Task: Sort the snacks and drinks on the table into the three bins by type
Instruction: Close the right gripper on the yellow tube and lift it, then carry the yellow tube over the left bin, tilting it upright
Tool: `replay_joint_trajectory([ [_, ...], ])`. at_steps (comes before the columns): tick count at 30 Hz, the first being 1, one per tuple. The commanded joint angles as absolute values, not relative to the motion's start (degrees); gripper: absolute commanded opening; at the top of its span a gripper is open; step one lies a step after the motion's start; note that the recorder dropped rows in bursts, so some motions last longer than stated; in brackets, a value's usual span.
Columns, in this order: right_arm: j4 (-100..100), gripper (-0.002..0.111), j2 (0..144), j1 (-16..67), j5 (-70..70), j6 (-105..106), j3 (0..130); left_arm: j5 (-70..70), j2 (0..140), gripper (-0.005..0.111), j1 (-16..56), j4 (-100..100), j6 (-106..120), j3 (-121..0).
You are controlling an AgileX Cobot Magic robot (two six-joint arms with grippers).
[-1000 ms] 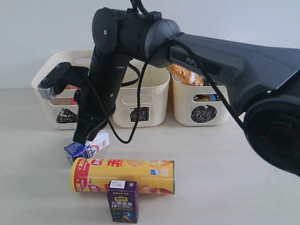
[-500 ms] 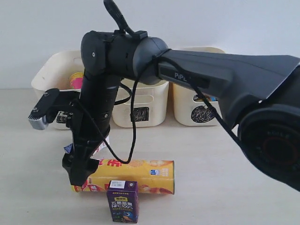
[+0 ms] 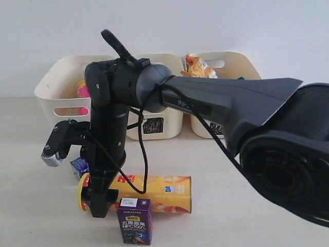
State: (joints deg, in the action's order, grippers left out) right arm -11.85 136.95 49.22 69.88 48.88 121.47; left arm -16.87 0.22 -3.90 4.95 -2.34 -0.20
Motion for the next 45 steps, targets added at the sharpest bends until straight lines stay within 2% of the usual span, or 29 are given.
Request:
replay_joint_trajectory([
  [1, -10.7, 0.1, 137.8, 49.1, 70.0, 48.9, 121.2, -16.9, 0.0, 0.004, -3.9, 5.2, -2.1, 0.0],
  [8, -9.5, 0.098, 139.9, 49.1, 70.0, 49.1, 121.2, -16.9, 0.0, 0.004, -3.9, 5.2, -2.1, 0.0],
  [10, -9.4, 0.082, 140.2, 49.1, 70.0, 49.1, 121.2, -16.9, 0.0, 0.004, -3.9, 5.2, -2.1, 0.0],
  [11, -9.0, 0.062, 140.0, 49.1, 70.0, 48.6, 121.2, -16.9, 0.0, 0.004, -3.9, 5.2, -2.1, 0.0],
  [12, -8.4, 0.048, 140.0, 49.1, 70.0, 48.6, 121.2, -16.9, 0.0, 0.004, -3.9, 5.2, -2.1, 0.0],
  [13, -6.9, 0.016, 139.9, 49.1, 70.0, 48.6, 121.2, -16.9, 0.0, 0.004, -3.9, 5.2, -2.1, 0.0],
  [14, -5.9, 0.0, 139.9, 49.1, 70.0, 48.3, 121.2, -16.9, 0.0, 0.004, -3.9, 5.2, -2.1, 0.0],
  [15, -4.5, 0.003, 139.9, 49.1, 70.0, 48.3, 121.2, -16.9, 0.0, 0.004, -3.9, 5.2, -2.1, 0.0],
  [23, -2.0, 0.002, 137.9, 49.1, 70.0, 48.3, 121.2, -16.9, 0.0, 0.004, -3.9, 5.2, -2.1, 0.0],
  [33, -1.1, 0.0, 125.7, 49.2, 68.6, 45.9, 121.2, -16.9, 0.0, 0.004, -3.9, 5.2, -2.1, 0.0],
  [36, -1.2, 0.0, 123.3, 49.2, 59.7, 39.9, 121.2, -16.9, 0.0, 0.004, -3.9, 5.2, -2.1, 0.0],
  [39, -2.0, 0.0, 122.5, 49.2, 41.5, 29.7, 121.2, -16.9, 0.0, 0.004, -3.9, 5.2, -2.1, 0.0],
  [45, -7.6, 0.0, 122.5, 49.2, 23.6, 29.8, 121.2, -16.9, 0.0, 0.004, -3.9, 5.2, -2.1, 0.0],
])
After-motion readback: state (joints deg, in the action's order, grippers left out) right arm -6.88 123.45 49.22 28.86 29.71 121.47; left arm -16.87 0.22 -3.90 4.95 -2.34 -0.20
